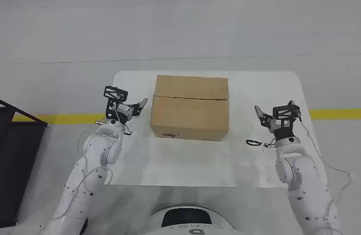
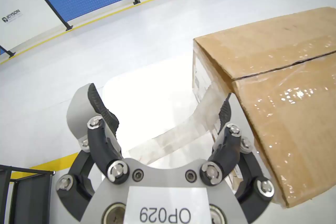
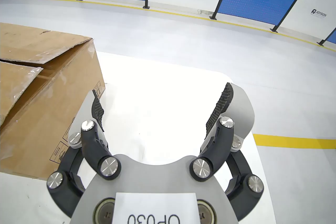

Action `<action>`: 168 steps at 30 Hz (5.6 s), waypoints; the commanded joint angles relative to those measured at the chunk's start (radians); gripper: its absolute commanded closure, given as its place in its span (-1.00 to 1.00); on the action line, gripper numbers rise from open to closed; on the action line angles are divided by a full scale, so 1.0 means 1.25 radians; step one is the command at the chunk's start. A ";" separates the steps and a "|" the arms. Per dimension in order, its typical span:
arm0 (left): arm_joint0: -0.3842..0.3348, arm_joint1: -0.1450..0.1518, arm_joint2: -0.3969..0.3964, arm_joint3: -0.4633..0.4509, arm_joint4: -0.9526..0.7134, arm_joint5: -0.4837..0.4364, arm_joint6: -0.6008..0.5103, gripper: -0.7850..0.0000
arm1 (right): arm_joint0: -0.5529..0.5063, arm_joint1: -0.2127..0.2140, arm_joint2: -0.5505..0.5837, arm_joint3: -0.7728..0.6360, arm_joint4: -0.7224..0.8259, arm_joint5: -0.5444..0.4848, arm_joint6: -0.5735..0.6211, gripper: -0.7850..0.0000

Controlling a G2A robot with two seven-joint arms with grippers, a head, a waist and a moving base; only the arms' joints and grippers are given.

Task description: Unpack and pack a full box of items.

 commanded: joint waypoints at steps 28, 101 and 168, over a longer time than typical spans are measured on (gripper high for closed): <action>-0.025 0.001 -0.019 0.008 -0.121 -0.295 0.066 -1.00 | 0.000 0.000 0.000 0.000 0.000 0.000 0.000 -1.00; -0.029 0.033 0.033 -0.001 0.266 -0.636 0.195 -1.00 | 0.000 0.000 0.000 0.000 0.000 0.000 0.000 -1.00; 0.119 0.036 -0.184 -0.122 0.061 -0.173 0.194 -1.00 | 0.304 -0.055 -0.416 0.024 -0.465 0.053 0.427 -1.00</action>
